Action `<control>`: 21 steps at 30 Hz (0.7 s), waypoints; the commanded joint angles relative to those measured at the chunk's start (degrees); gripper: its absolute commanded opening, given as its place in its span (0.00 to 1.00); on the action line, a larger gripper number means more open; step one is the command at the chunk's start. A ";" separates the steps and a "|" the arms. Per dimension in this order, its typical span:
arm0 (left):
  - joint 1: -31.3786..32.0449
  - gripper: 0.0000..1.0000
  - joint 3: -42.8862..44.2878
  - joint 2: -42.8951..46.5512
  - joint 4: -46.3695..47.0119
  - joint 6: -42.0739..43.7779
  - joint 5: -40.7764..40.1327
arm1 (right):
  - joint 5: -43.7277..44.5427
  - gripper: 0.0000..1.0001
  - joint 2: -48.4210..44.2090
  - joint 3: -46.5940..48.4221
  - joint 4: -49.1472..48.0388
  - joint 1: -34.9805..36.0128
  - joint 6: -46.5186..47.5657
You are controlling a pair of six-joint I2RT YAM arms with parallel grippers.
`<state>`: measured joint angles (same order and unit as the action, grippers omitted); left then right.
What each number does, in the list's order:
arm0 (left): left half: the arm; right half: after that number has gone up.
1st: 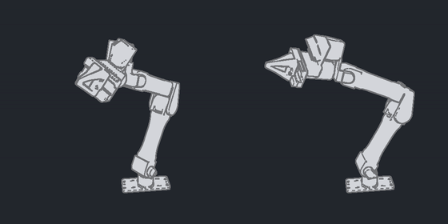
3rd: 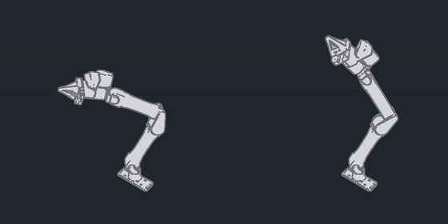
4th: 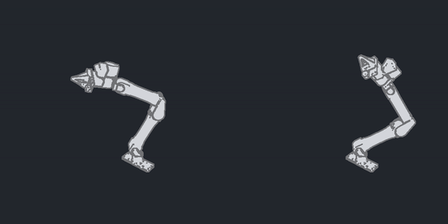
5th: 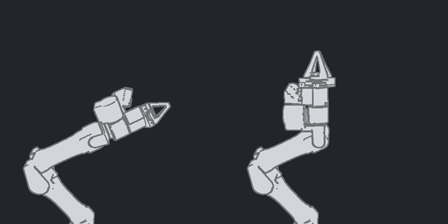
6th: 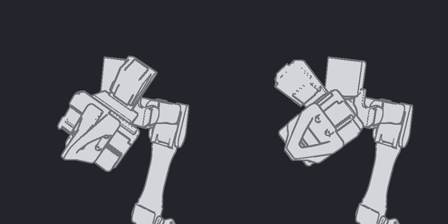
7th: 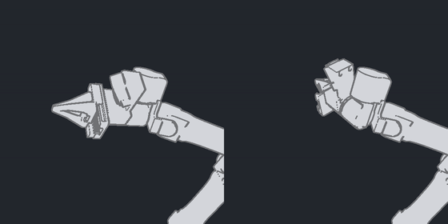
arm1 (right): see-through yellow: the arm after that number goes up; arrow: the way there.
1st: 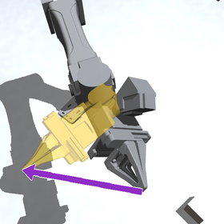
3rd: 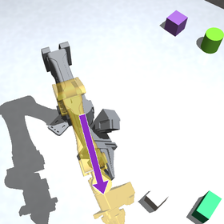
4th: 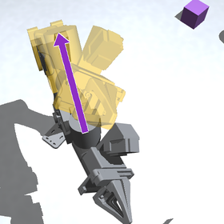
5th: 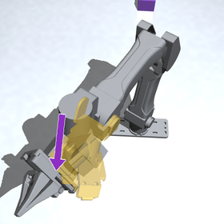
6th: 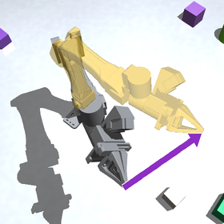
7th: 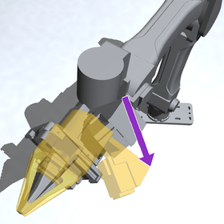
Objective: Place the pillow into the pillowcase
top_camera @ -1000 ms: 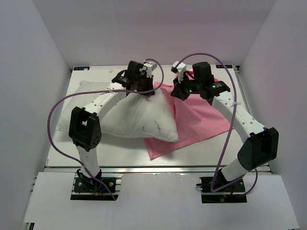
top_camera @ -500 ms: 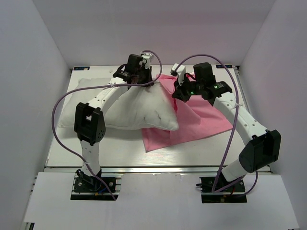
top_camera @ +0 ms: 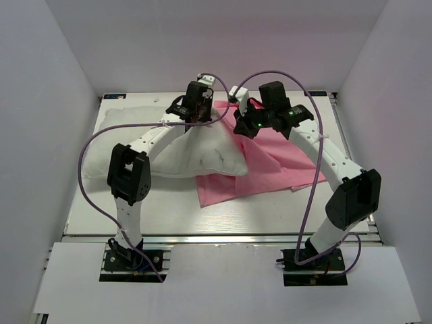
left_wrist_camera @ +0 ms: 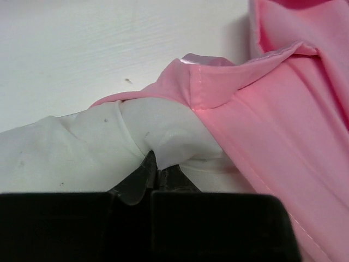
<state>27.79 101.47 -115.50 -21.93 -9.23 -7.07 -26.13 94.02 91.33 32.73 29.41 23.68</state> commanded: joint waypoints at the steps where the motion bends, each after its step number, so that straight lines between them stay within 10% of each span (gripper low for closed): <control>1: -1.69 0.00 0.31 -0.42 5.14 7.29 -16.72 | -2.35 0.00 -0.59 5.08 6.10 0.39 4.26; 8: -0.81 0.02 -1.01 -0.69 9.19 -0.42 -11.59 | -8.84 0.00 3.27 10.44 9.37 -0.76 2.16; 14: 0.77 0.65 -3.91 2.99 10.77 -6.32 -7.52 | -12.71 0.00 8.81 11.68 8.67 -0.76 -3.64; 21: -0.54 0.76 -9.00 17.48 8.05 -4.40 -10.41 | -12.46 0.00 16.18 15.19 5.42 -0.76 -9.79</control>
<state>28.53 93.82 -110.13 -13.96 -14.00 -14.55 -35.97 108.36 102.08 39.11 28.21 18.57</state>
